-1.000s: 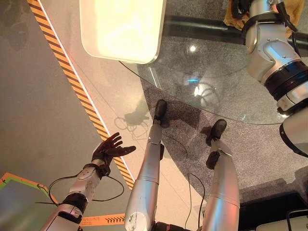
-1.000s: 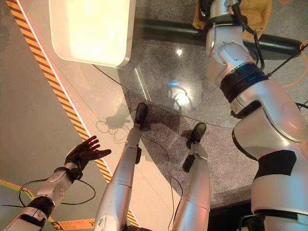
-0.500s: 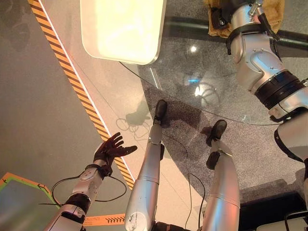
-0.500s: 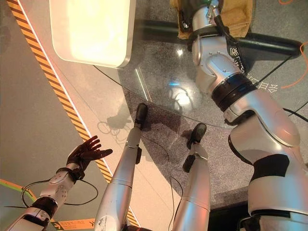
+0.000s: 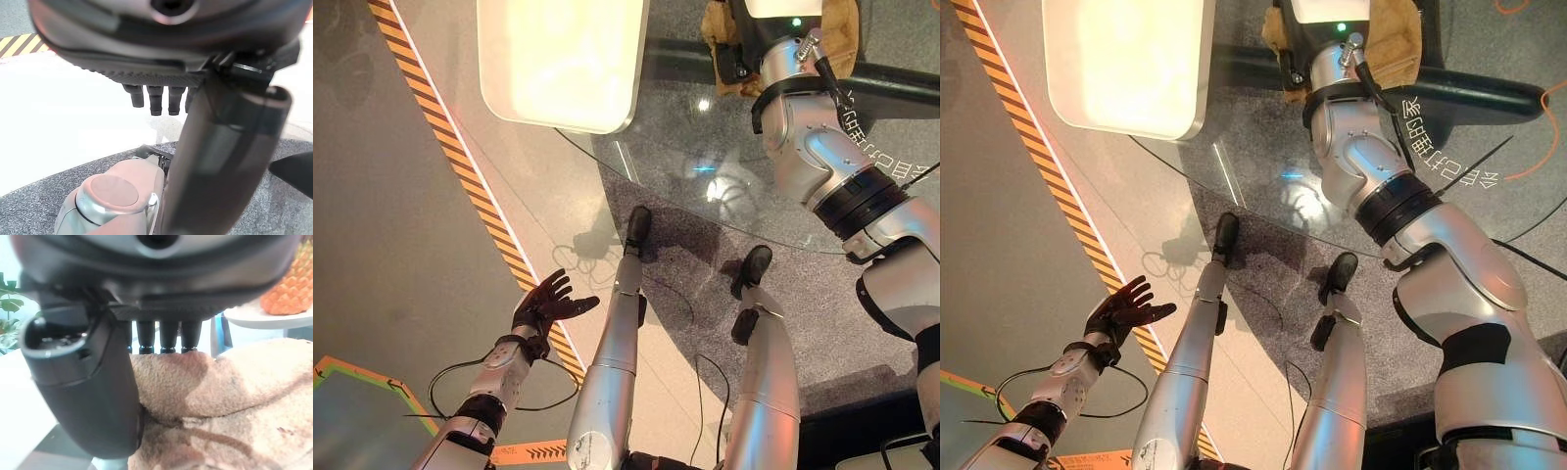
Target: Wipe the table with a cloth and put it in the basket.
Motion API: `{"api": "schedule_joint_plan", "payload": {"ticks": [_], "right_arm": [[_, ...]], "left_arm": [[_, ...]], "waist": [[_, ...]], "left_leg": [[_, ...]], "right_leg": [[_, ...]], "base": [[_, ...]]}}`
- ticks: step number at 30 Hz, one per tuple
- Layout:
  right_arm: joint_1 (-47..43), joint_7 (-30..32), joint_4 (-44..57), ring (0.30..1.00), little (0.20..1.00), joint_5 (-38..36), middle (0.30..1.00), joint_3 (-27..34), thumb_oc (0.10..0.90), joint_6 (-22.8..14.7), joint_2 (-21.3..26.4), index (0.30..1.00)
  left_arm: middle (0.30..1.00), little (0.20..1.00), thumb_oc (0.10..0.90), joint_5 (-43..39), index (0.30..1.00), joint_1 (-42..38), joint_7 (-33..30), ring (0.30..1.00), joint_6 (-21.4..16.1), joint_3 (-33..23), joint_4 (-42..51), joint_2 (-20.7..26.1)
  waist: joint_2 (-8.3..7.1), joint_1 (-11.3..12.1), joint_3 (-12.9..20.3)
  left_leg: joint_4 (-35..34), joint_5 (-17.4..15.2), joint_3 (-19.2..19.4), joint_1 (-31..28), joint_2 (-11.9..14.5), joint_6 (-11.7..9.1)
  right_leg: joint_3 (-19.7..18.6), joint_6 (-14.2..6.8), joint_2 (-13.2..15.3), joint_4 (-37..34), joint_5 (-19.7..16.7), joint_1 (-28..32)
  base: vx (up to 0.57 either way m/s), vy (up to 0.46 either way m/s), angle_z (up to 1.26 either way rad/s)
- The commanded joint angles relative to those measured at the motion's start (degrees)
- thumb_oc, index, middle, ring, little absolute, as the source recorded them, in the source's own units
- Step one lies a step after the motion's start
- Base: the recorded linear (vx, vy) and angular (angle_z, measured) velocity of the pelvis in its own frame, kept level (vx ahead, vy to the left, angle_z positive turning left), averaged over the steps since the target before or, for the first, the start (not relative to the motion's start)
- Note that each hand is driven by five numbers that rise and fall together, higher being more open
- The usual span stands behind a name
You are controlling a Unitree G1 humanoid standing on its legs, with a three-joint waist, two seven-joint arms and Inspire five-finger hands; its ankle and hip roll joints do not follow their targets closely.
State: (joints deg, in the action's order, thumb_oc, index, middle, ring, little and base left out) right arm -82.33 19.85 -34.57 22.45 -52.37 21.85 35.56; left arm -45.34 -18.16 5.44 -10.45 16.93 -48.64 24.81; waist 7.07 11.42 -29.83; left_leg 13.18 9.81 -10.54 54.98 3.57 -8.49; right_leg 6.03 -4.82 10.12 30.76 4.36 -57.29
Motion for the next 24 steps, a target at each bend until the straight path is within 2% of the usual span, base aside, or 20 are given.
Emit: {"api": "schedule_joint_plan", "payload": {"ticks": [1, 3, 4, 5, 6, 9, 10, 14, 15, 18, 19, 24], "right_arm": [[-0.7, -0.1, 8.5, 0.3, 0.2, 1.0, 0.3, 0.8, 0.1, -5.0, -7.3, 0.3], [-0.3, 0.3, 8.3, 0.3, 0.2, 0.9, 0.3, 1.0, 0.1, -4.8, -7.2, 0.3], [0.6, 0.4, 8.2, 0.3, 0.2, 0.8, 0.3, 1.0, 0.1, -4.8, -7.4, 0.3], [0.7, 1.0, 7.9, 0.3, 0.2, 0.3, 0.3, 1.1, 0.1, -4.8, -7.4, 0.3], [0.1, 2.5, 7.4, 0.3, 0.2, -0.7, 0.3, 1.5, 0.1, -4.6, -7.1, 0.3], [0.4, 5.2, 6.5, 0.3, 0.2, -3.0, 0.3, 2.4, 0.1, -4.5, -6.7, 0.3], [0.8, 9.0, 5.4, 0.3, 0.2, -6.2, 0.3, 4.1, 0.1, -4.5, -6.0, 0.3], [2.0, 14.2, 4.1, 0.3, 0.2, -10.2, 0.3, 7.6, 0.1, -5.9, -4.6, 0.3], [2.9, 16.5, 4.5, 0.3, 0.2, -12.2, 0.3, 9.6, 0.1, -7.1, -3.3, 0.3], [5.6, 19.4, 7.3, 0.3, 0.2, -14.1, 0.3, 13.5, 0.1, -8.3, -1.0, 0.3], [6.0, 19.5, 7.6, 0.3, 0.2, -14.2, 0.3, 13.8, 0.1, -8.4, -0.8, 0.3], [12.9, 21.9, 16.9, 0.3, 0.2, -14.4, 0.3, 21.1, 0.1, -9.3, 2.1, 0.3]], "left_arm": [[0.9, 0.9, 0.8, 1.4, 0.9, -0.5, -1.9, 0.9, -2.7, -1.3, -2.9, 1.4], [0.9, 0.9, 0.8, 1.2, 0.9, -0.7, -3.5, 0.9, -4.3, -1.4, -2.4, 1.2], [0.9, 0.9, 0.8, 1.1, 0.9, 0.0, -3.9, 0.9, -4.7, -1.0, -2.5, 1.1], [0.9, 0.9, 0.8, 0.5, 0.9, -0.2, -4.7, 0.9, -5.6, -1.1, -2.3, 1.0], [0.9, 0.9, 0.8, -1.7, 0.9, -1.4, -6.3, 0.9, -7.6, -2.2, -1.5, 1.1], [0.9, 0.9, 0.8, -3.0, 0.9, -2.2, -8.8, 0.9, -9.7, -3.5, -0.1, 1.5], [0.9, 0.9, 0.8, -4.0, 0.9, -3.3, -13.0, 0.9, -12.4, -5.6, 2.0, 2.6], [0.9, 0.9, 0.8, -3.2, 0.9, -4.6, -19.2, 0.9, -15.3, -8.7, 4.4, 4.1], [0.9, 0.9, 0.8, -2.7, 0.9, -5.5, -23.0, 0.9, -16.7, -10.7, 5.2, 5.0], [0.9, 0.9, 0.8, -0.9, 0.9, -7.5, -31.1, 0.9, -18.3, -14.3, 7.0, 6.7], [0.9, 0.9, 0.8, -0.8, 0.9, -7.6, -31.8, 0.9, -18.3, -14.6, 7.2, 6.8], [0.9, 0.9, 0.8, 2.6, 0.9, -10.0, -43.0, 0.9, -20.6, -19.7, 11.0, 8.4]], "waist": [[-0.55, 0.4, 0.0], [-0.54, 0.3, 0.0], [-0.61, 0.2, 0.0], [-0.62, 0.2, 0.0], [-0.65, 0.1, 0.0], [-0.74, 0.1, 0.0], [-1.0, 0.0, 0.0], [-1.42, -0.1, 0.0], [-1.71, -0.5, 0.0], [-2.44, -1.4, 0.0], [-2.52, -1.4, 0.0], [-3.91, -3.3, 0.0]], "left_leg": [[3.0, -3.9, 4.1, 0.3, -7.0, 7.4], [2.9, -4.0, 4.1, -0.1, -7.1, 7.4], [3.2, -5.9, 4.1, -1.9, -7.2, 7.2], [3.2, -5.9, 4.2, -2.0, -7.1, 7.2], [2.8, -4.0, 4.3, -0.5, -7.0, 7.4], [2.6, -4.0, 4.4, -0.7, -7.0, 7.4], [2.6, -4.0, 4.3, -0.6, -6.9, 7.3], [2.3, -4.1, 4.2, -0.9, -6.8, 7.2], [2.2, -4.2, 4.3, -1.0, -6.7, 7.2], [2.2, -4.4, 4.4, -1.2, -6.5, 7.2], [2.2, -4.4, 4.5, -1.2, -6.5, 7.2], [2.8, -4.9, 4.7, -0.9, -6.2, 7.2]], "right_leg": [[5.5, 2.6, -5.1, -9.1, -3.3, 3.3], [5.4, 2.6, -5.2, -9.2, -3.4, 3.6], [4.6, 2.2, -5.2, -8.4, -1.5, 5.1], [4.6, 2.2, -5.2, -8.5, -1.5, 5.2], [5.2, 2.6, -5.2, -9.3, -3.4, 4.0], [5.1, 2.6, -5.2, -9.4, -3.4, 4.0], [5.1, 2.5, -5.2, -9.4, -3.5, 3.9], [4.9, 2.4, -5.3, -9.4, -3.6, 4.1], [4.7, 2.4, -5.4, -9.3, -3.5, 4.1], [4.2, 2.5, -5.7, -9.0, -3.3, 4.1], [4.1, 2.5, -5.8, -9.0, -3.3, 4.1], [3.3, 2.5, -6.4, -8.3, -2.9, 3.7]], "base": [[-0.09, 0.044, 0.01], [0.02, -0.001, 0.0], [0.04, -0.004, -0.01], [0.0, 0.0, 0.0], [-0.09, 0.041, -0.02], [-0.03, 0.013, 0.0], [0.0, 0.0, 0.0], [0.0, 0.0, 0.0], [0.0, 0.0, 0.0], [0.0, 0.0, 0.0], [0.0, 0.0, 0.0], [0.0, 0.0, 0.0]]}}
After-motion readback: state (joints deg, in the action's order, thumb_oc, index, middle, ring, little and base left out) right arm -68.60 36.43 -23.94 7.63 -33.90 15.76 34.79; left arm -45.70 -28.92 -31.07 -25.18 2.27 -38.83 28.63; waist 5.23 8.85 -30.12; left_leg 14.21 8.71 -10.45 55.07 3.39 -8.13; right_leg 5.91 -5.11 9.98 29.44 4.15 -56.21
